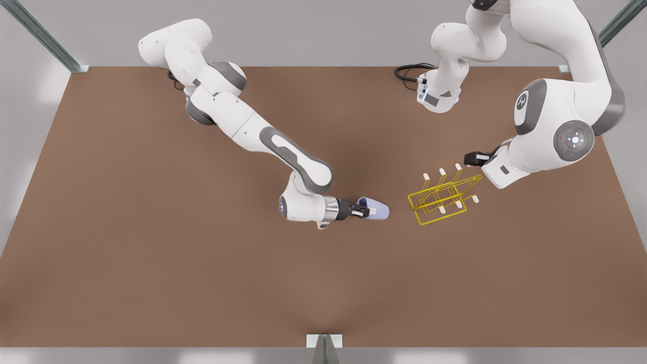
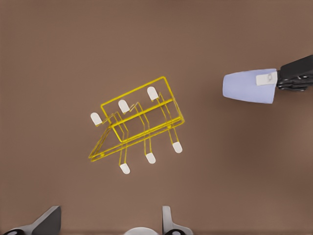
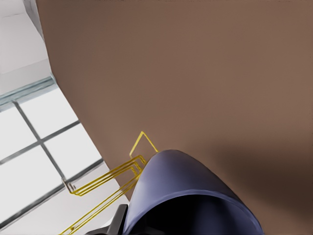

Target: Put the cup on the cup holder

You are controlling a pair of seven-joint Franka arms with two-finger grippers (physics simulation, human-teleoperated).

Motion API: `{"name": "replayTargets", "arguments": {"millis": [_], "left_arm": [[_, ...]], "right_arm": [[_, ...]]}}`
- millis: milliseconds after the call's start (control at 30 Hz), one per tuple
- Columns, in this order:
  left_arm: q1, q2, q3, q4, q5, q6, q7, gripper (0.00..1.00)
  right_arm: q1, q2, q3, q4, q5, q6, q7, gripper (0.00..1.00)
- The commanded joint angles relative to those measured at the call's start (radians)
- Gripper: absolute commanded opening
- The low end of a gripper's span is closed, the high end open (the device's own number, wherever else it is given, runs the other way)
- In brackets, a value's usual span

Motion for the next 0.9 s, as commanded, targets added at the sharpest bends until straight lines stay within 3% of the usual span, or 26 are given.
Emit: {"name": "replayTargets", "arguments": {"millis": [0, 33, 67, 100, 133, 200, 367, 567, 667, 733, 800, 867], "left_arm": [[0.000, -0.001, 0.000, 0.000, 0.001, -0.001, 0.000, 1.00], [0.000, -0.001, 0.000, 0.000, 0.001, -0.001, 0.000, 1.00], [0.000, 0.001, 0.000, 0.000, 0.001, -0.001, 0.000, 1.00], [0.000, 0.005, 0.000, 0.002, 0.000, -0.001, 0.000, 1.00], [0.000, 0.005, 0.000, 0.000, 0.001, -0.001, 0.000, 1.00], [0.000, 0.005, 0.000, 0.002, 0.000, -0.001, -0.001, 1.00], [0.000, 0.005, 0.000, 0.003, 0.001, -0.001, 0.000, 1.00], [-0.009, 0.019, -0.006, -0.001, 0.021, -0.053, -0.116, 1.00], [-0.148, 0.013, -0.009, -0.064, 0.020, -0.044, -0.435, 1.00], [-0.216, 0.039, -0.119, -0.150, 0.010, 0.079, -0.895, 1.00], [-0.218, 0.043, -0.179, -0.319, 0.006, 0.398, -1.239, 1.00], [-0.234, 0.062, -0.179, -0.440, -0.025, 0.653, -1.524, 1.00]], "right_arm": [[0.002, 0.008, 0.001, 0.001, -0.009, 0.037, 0.036, 0.21], [0.004, 0.008, 0.001, -0.001, -0.009, 0.039, 0.038, 0.21], [0.002, 0.006, 0.001, -0.004, -0.009, 0.042, 0.042, 0.37], [0.002, 0.008, 0.001, -0.007, -0.026, 0.042, 0.075, 0.36], [0.002, 0.008, 0.001, -0.010, -0.029, 0.042, 0.076, 0.65], [-0.010, 0.002, 0.021, -0.028, -0.083, 0.072, 0.128, 1.00], [-0.067, -0.057, 0.021, -0.145, -0.132, 0.062, 0.102, 1.00], [-0.188, -0.186, 0.020, -0.336, -0.134, -0.095, -0.031, 1.00], [-0.240, -0.244, 0.024, -0.347, -0.132, -0.207, -0.028, 1.00], [-0.282, -0.322, -0.086, -0.344, -0.134, -0.421, -0.045, 1.00], [-0.343, -0.443, -0.261, -0.343, -0.219, -0.702, -0.037, 1.00], [-0.415, -0.658, -0.350, -0.349, -0.646, -0.819, -0.037, 1.00]]}}
